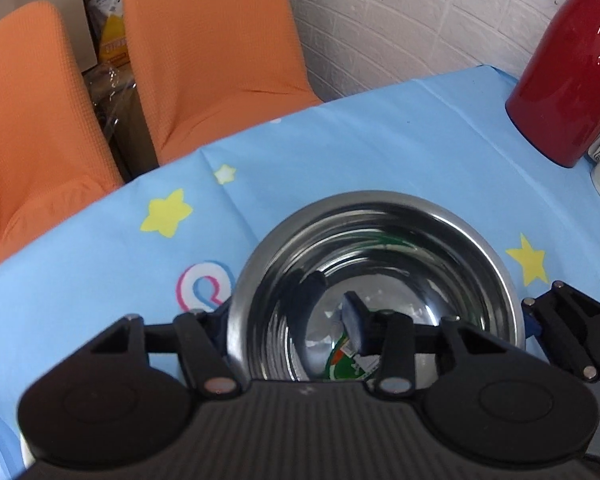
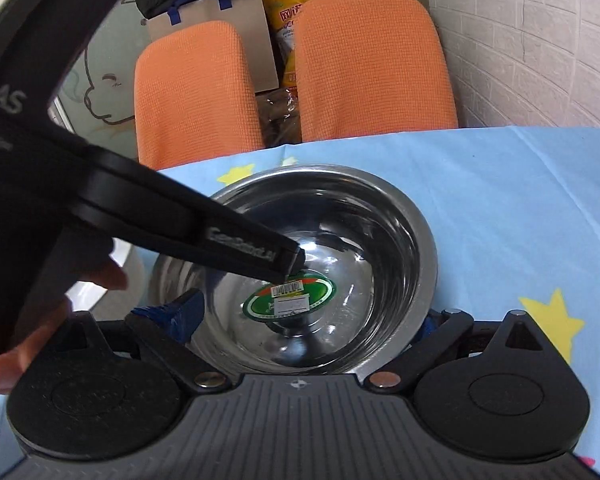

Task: Organize plates and bowls
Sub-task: 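Lift the steel bowl with the left gripper and carry it across the table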

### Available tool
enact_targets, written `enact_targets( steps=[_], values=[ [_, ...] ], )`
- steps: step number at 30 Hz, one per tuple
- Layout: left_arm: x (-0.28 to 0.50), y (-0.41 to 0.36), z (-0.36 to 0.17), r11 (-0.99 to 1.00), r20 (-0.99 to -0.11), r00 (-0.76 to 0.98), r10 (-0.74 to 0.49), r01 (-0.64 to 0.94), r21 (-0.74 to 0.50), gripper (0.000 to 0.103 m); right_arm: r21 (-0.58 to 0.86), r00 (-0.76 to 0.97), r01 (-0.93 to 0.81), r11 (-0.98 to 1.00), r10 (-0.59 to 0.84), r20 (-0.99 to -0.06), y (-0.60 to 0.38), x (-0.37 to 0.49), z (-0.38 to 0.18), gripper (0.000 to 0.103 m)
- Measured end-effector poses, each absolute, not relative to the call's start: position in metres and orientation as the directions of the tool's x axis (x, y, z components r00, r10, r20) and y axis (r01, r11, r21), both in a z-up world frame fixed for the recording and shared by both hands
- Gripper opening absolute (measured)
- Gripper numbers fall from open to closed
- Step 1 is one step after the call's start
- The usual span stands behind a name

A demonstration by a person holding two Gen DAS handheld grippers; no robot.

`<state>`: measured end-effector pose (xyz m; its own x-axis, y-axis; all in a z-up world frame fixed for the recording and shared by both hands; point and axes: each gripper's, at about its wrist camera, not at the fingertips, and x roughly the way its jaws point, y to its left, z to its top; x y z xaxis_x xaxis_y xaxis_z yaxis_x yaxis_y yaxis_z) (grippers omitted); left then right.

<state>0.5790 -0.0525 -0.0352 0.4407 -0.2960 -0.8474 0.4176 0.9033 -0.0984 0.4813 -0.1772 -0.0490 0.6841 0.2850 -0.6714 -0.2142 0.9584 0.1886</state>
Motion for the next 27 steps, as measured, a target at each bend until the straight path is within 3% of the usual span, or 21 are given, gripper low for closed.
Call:
enact_targets(
  steps=[10,27],
  values=[
    [0.535,-0.056,-0.006,0.895,-0.834,0.457,-0.311,0.437,-0.094,0.042,0.196,0.700,-0.196,0.961,0.277,-0.658,-0.179,0.440,-0.019,0.088],
    [0.343,-0.018,-0.002,0.915,-0.813,0.487,-0.321,0.382,-0.132,0.046,0.224,0.708,-0.191,0.956,0.293,-0.642,-0.150,0.273,-0.004,0.089]
  ],
)
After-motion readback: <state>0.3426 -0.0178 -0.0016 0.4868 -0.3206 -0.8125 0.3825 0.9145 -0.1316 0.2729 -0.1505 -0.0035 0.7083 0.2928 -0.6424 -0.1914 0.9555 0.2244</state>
